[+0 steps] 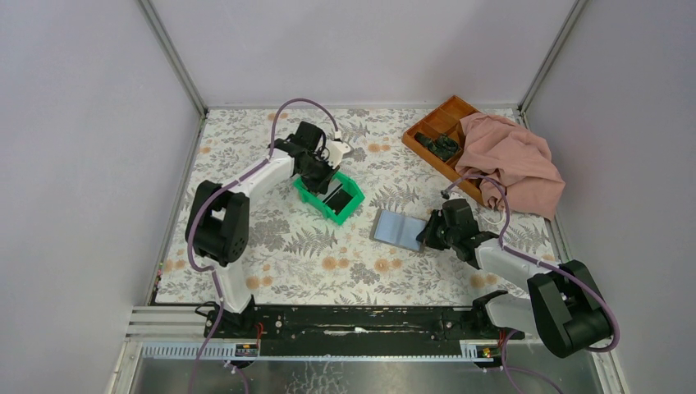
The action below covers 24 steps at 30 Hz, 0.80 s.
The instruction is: Take the credit cards out of the card holder
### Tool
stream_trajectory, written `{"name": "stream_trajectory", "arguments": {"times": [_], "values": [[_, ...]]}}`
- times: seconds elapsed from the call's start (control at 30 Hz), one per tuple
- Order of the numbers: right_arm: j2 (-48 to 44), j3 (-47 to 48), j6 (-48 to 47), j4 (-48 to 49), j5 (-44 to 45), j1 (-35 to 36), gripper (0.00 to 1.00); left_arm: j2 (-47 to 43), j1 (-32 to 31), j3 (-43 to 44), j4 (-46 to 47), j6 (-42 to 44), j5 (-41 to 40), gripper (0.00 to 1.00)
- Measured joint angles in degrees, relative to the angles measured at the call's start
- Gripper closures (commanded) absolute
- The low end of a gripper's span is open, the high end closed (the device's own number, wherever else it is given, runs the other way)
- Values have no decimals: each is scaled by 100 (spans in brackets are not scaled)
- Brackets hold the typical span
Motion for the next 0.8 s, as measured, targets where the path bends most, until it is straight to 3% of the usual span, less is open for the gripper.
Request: {"name": "stream_trajectory", "arguments": {"times": [0.57, 0.7, 0.8], "values": [[0, 9, -2, -7, -2, 2, 100, 269, -28, 374, -212, -566, -422, 98], [0, 7, -2, -7, -2, 2, 100, 269, -61, 385, -212, -699, -597, 86], [0, 7, -2, -7, -2, 2, 100, 280, -85, 385, -212, -793, -778, 81]]}}
